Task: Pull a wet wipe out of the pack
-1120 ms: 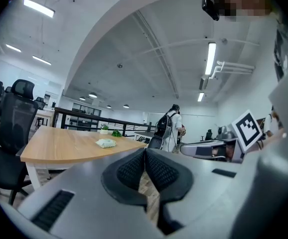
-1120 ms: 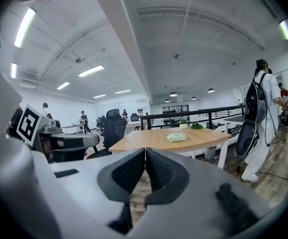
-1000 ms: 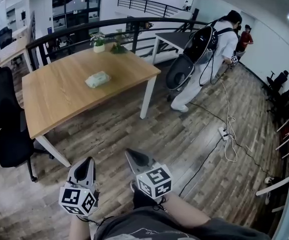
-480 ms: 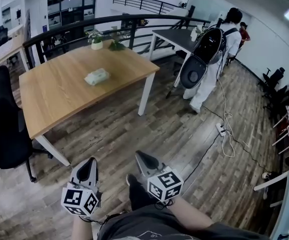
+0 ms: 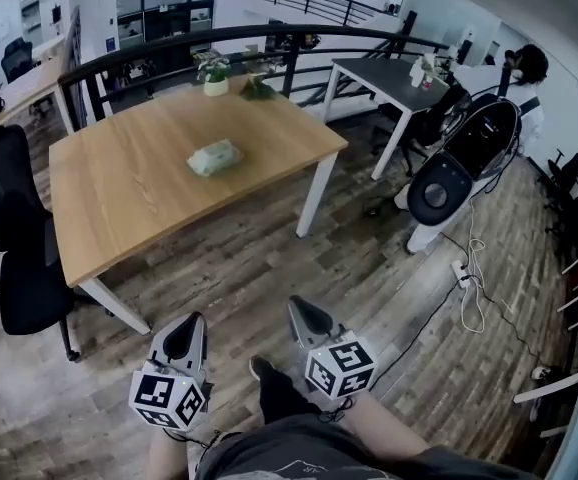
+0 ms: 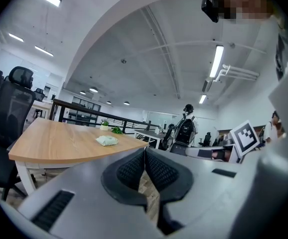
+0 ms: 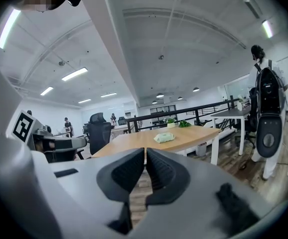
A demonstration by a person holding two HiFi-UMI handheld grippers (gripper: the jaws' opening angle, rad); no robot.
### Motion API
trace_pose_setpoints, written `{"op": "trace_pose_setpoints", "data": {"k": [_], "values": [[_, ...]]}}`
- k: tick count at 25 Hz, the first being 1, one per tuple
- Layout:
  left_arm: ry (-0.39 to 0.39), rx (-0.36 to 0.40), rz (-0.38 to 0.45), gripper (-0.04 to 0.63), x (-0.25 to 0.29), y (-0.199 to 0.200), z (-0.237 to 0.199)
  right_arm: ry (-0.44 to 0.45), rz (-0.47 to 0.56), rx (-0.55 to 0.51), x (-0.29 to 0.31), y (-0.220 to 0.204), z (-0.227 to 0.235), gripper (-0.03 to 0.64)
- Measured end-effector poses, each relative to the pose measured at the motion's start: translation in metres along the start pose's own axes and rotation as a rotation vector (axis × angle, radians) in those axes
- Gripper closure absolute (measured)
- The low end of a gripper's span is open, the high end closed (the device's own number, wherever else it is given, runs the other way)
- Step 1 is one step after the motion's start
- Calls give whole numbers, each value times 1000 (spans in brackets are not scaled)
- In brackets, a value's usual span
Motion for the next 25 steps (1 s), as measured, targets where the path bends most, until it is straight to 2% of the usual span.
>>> {"op": "trace_pose_setpoints", "data": {"k": [13, 25], "values": [[91, 0, -20, 581, 109, 38, -55, 146, -37, -8, 133, 47, 55, 590], [160, 0, -44, 581, 201, 48, -89, 208, -64, 15, 225, 65, 122, 589]]}}
Point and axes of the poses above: the fingertips, and each gripper's own axes: x forward along the fingers, z to its right, y out of its top, the point moved 6 cm from there along -x, backward along the fingers, and after that the axes turned 6 degrees about -y, right-handed, at the moved point
